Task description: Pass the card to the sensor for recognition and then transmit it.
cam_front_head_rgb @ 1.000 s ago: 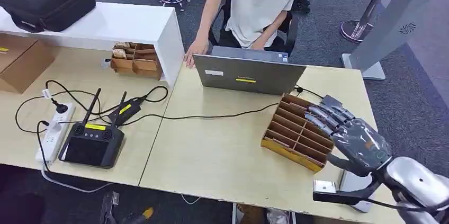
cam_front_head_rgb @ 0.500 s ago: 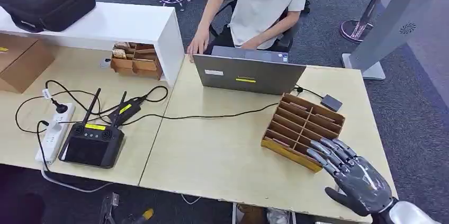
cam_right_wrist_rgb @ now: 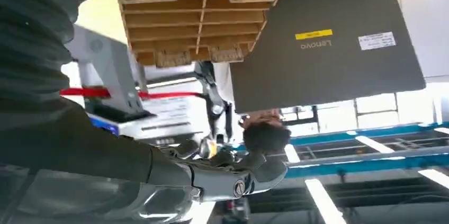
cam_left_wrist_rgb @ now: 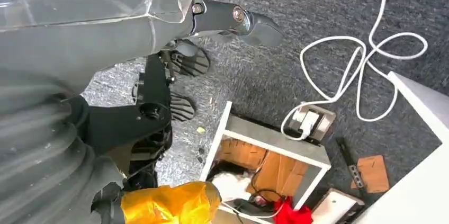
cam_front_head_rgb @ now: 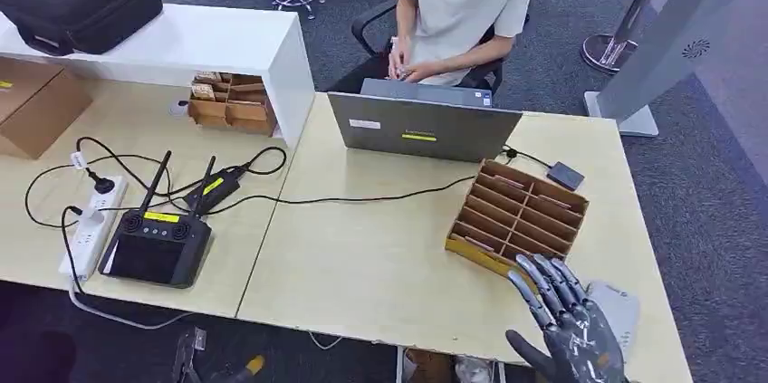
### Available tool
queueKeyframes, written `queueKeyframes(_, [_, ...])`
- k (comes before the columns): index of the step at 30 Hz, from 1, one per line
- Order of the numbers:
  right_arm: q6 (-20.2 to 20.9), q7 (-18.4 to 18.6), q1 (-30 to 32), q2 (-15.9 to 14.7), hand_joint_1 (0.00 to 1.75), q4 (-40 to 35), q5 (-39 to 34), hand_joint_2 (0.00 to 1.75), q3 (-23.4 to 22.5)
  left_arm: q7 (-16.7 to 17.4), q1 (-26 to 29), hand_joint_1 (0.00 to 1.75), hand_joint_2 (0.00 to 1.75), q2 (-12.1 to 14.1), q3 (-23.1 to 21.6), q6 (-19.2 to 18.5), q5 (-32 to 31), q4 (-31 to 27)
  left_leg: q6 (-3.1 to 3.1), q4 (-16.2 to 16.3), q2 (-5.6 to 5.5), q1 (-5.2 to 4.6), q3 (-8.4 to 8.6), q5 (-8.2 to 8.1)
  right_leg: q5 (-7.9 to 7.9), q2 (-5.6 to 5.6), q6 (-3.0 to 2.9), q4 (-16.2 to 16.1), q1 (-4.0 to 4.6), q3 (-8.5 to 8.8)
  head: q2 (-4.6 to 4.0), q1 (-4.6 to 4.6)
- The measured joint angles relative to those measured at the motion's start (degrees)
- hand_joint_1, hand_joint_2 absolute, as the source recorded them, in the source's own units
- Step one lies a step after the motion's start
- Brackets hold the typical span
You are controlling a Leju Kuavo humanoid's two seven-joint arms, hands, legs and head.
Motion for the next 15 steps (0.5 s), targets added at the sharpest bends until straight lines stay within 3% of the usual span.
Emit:
queueKeyframes(5, [-1.8, -0.6, -0.2, 6.0, 0.00, 4.8, 0.7, 1.75, 1.2, 0.3, -0.1, 0.00, 1.75, 0.0, -1.3, 0.4, 0.7, 0.0, -0.04, 0.0, 0.01, 0.02, 0.00, 0.03, 0.02, 0.01, -0.01, 0.0, 0.02, 0.01, 0.00, 0.02])
queueKeyframes(9, [-2.2, -3.4, -0.6, 11.3, 0.00, 7.3, 3.2, 1.75, -0.7, 0.8, -0.2, 0.00, 1.75, -0.1, -3.0, 0.8, 1.3, 0.0, -0.04, 0.0, 0.02, 0.03, 0.01, 0.03, 0.02, 0.03, -0.02, 0.0, 0.03, 0.01, 0.00, 0.02])
queueKeyframes(15, [-2.3, -4.2, -1.8, 16.4, 0.00, 11.1, 7.0, 1.75, -4.2, 1.0, -0.3, 0.00, 1.75, -0.5, -4.8, 1.2, 1.8, 0.0, -0.04, 0.0, 0.02, 0.02, 0.00, 0.04, 0.03, 0.03, -0.01, 0.0, 0.03, 0.02, 0.00, 0.02])
